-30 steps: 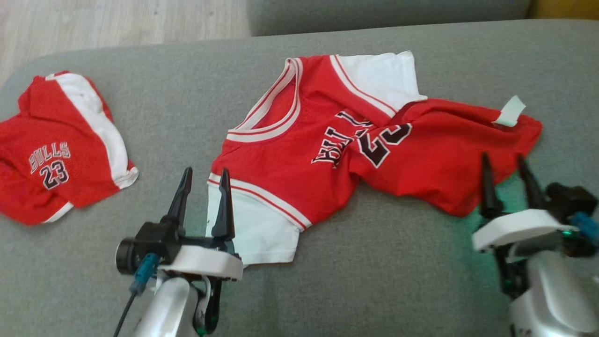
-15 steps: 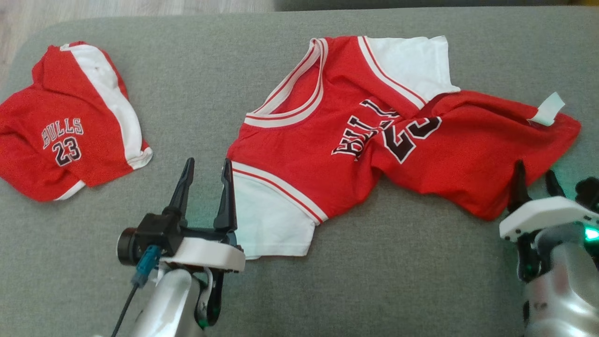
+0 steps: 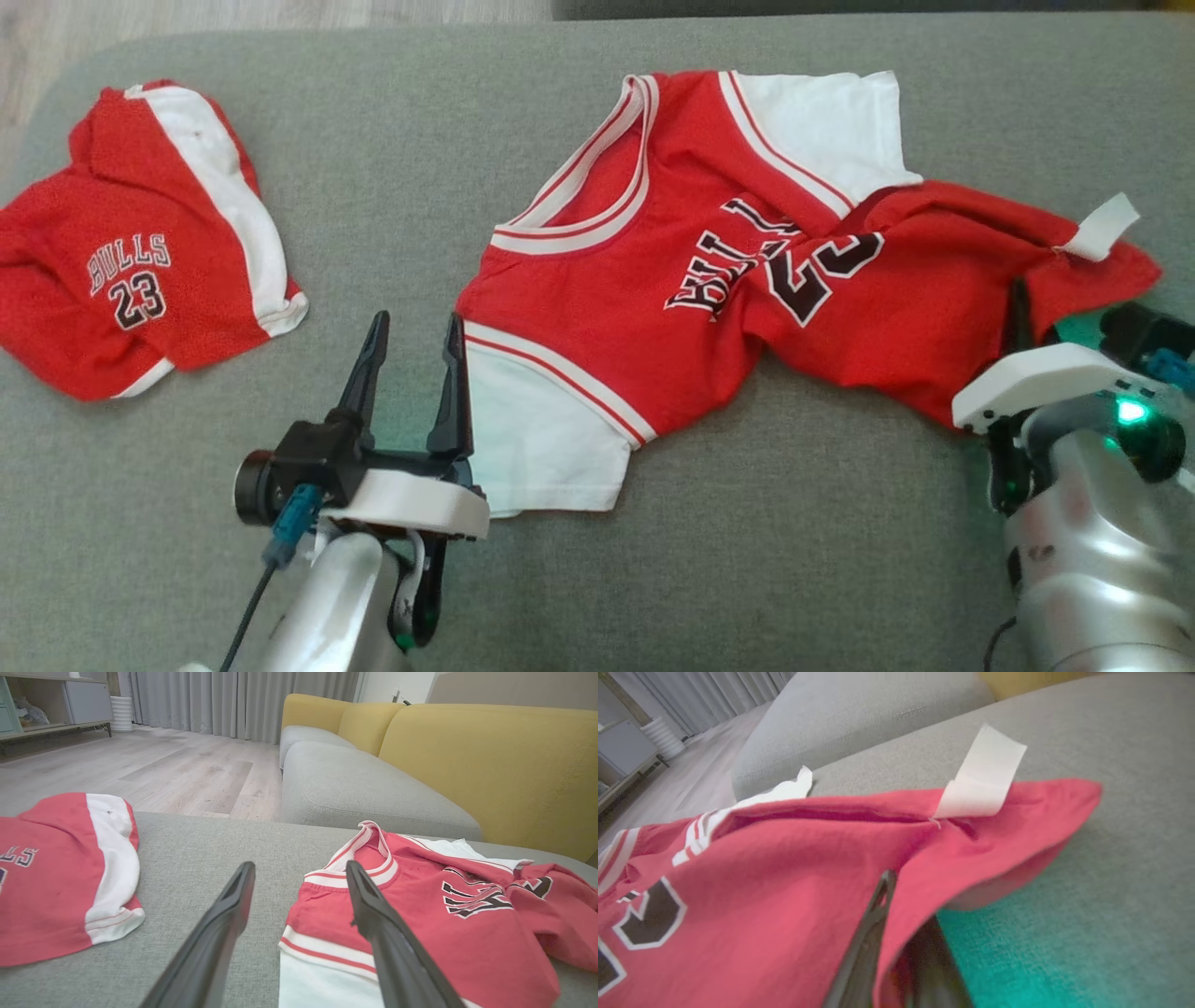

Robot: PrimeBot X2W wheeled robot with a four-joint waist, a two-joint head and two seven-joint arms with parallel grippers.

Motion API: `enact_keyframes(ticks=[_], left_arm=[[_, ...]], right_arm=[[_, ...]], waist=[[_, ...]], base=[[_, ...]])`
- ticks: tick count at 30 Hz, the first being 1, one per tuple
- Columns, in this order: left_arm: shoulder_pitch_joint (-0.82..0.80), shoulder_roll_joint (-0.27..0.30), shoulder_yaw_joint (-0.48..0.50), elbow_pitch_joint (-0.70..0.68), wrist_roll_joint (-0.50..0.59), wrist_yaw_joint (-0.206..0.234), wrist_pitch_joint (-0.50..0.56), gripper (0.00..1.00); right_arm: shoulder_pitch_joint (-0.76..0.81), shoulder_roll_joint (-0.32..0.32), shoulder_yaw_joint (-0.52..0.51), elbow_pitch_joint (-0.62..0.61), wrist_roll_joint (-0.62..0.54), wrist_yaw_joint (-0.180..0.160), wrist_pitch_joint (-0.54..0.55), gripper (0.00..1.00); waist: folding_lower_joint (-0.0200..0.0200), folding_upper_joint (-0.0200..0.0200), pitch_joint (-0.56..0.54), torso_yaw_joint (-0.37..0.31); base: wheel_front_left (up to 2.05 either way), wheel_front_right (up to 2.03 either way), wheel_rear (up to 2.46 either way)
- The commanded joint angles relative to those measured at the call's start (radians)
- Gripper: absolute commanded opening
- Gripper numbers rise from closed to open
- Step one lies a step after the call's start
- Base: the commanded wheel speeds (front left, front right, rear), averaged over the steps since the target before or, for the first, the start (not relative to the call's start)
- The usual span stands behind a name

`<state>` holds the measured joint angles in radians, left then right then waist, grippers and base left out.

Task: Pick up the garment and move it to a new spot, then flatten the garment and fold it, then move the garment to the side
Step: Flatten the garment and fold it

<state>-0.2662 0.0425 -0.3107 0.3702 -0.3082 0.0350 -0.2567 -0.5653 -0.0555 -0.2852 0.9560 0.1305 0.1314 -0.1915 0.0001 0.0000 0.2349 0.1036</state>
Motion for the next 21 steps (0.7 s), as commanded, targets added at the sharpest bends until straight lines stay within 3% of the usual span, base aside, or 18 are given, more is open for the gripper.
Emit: enact_keyframes(ticks=[1, 7, 15, 16, 21], left_arm=[[-0.032, 0.008, 0.038, -0.024, 0.006, 0.001, -0.005, 1.0], [-0.013, 0.008, 0.048, -0.023, 0.002, 0.002, -0.005, 1.0], [0.03, 0.008, 0.055, -0.026, -0.013, 0.011, -0.005, 1.0], [0.03, 0.008, 0.055, -0.026, -0.013, 0.011, -0.005, 1.0], [0.049, 0.008, 0.057, -0.032, -0.018, 0.011, -0.005, 1.0]], right_arm=[[-0.031, 0.005, 0.032, -0.029, -0.01, -0.001, -0.031, 0.0], [-0.009, 0.005, 0.092, -0.187, -0.071, -0.001, -0.068, 0.0], [0.15, -0.044, 0.213, -0.625, -0.106, -0.001, -0.07, 0.0], [0.15, -0.044, 0.213, -0.625, -0.106, -0.001, -0.07, 0.0], [0.264, -0.094, 0.227, -0.848, -0.179, -0.001, -0.037, 0.0]], waist=[[-0.0001, 0.0, -0.012, -0.005], [-0.0001, 0.0, -0.063, -0.017], [-0.0001, 0.0, -0.149, -0.034], [-0.0001, 0.0, -0.149, -0.034], [-0.0001, 0.0, -0.178, -0.028]], base=[[0.0, 0.0, 0.0], [0.0, 0.0, 0.0], [0.0, 0.0, 0.0], [0.0, 0.0, 0.0], [0.0, 0.0, 0.0]])
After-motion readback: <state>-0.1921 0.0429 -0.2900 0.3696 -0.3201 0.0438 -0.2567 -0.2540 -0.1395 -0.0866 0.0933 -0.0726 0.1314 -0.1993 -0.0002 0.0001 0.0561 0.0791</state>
